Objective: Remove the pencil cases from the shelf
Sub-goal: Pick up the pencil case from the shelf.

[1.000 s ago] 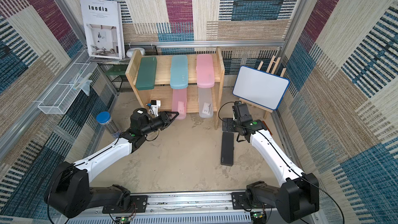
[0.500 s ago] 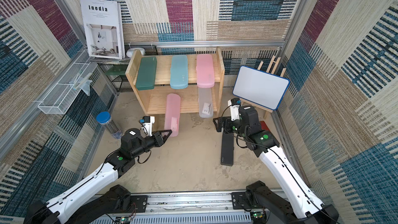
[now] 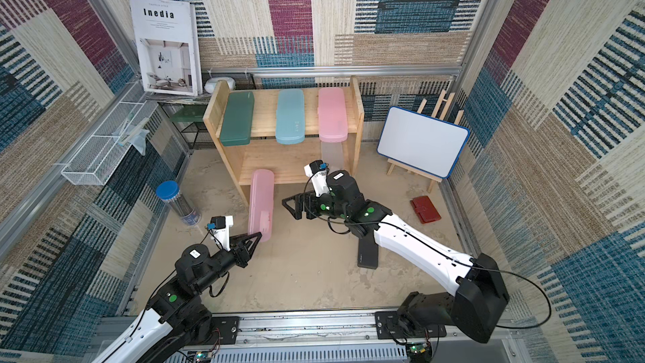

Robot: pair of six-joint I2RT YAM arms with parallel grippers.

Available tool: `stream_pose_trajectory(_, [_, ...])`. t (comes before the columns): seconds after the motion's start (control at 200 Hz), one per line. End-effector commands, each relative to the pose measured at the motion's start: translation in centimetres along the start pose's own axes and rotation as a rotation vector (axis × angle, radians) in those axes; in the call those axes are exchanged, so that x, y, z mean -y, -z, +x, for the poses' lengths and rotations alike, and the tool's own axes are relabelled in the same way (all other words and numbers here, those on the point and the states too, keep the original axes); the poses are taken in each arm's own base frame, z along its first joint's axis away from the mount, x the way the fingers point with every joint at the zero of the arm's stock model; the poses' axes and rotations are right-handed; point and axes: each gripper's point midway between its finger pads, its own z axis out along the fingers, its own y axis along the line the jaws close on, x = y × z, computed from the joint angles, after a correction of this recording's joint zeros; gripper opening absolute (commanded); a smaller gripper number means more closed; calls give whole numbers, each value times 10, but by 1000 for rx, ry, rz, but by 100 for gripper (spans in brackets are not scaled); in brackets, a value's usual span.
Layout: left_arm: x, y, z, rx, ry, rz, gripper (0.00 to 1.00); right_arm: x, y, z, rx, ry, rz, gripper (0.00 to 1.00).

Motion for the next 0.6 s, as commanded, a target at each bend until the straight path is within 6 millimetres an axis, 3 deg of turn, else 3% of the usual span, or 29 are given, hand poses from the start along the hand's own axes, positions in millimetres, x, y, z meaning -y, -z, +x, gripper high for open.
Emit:
stream_pose_trajectory(0.0, [-3, 6, 0, 12, -20, -16, 24, -29, -22, -16, 30, 30, -98, 99])
stream_pose_trajectory(0.326, [-2, 16, -4, 32, -25, -18, 26, -36, -91, 14, -106, 31, -65, 99])
stream_pose_trajectory(0.596, [-3, 15, -4, 31, -30, -26, 26, -42, -112, 44, -180, 4, -79, 99])
